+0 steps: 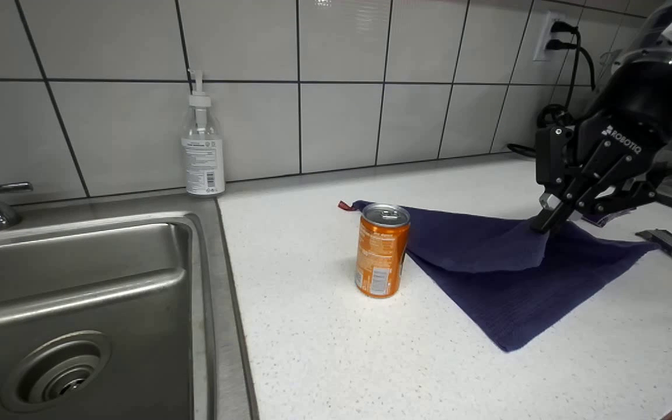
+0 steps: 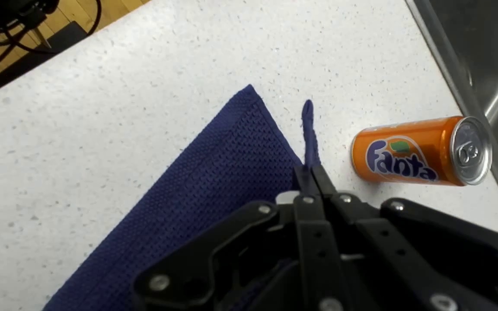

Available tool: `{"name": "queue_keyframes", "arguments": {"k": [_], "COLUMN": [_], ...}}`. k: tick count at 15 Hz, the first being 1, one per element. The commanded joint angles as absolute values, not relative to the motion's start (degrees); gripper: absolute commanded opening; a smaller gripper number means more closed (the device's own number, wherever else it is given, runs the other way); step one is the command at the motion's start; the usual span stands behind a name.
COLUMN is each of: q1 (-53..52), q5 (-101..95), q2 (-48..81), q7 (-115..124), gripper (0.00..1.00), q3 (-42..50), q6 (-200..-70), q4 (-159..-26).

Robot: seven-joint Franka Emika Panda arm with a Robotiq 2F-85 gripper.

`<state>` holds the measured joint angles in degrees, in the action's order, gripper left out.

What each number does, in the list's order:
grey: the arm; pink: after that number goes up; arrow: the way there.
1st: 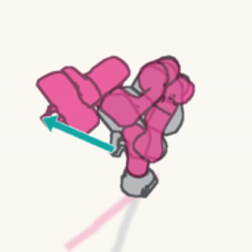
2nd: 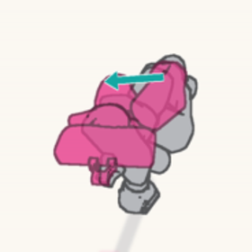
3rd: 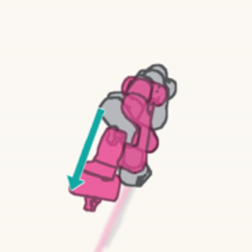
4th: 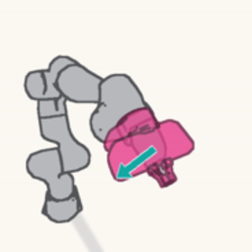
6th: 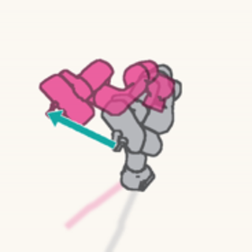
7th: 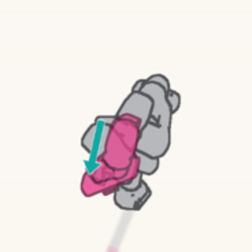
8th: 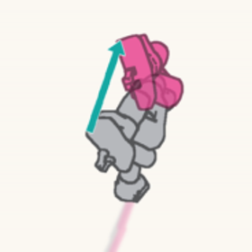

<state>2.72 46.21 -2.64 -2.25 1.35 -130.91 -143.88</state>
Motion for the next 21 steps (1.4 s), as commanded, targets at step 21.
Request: {"name": "queue_keyframes", "arguments": {"k": [21], "q1": [-1.2], "q5": [47.5], "q2": [-5.4], "q7": [-0.4], "gripper": [0.00], "q3": [-0.6], "q6": [-140.1], "q4": [-153.2]}}
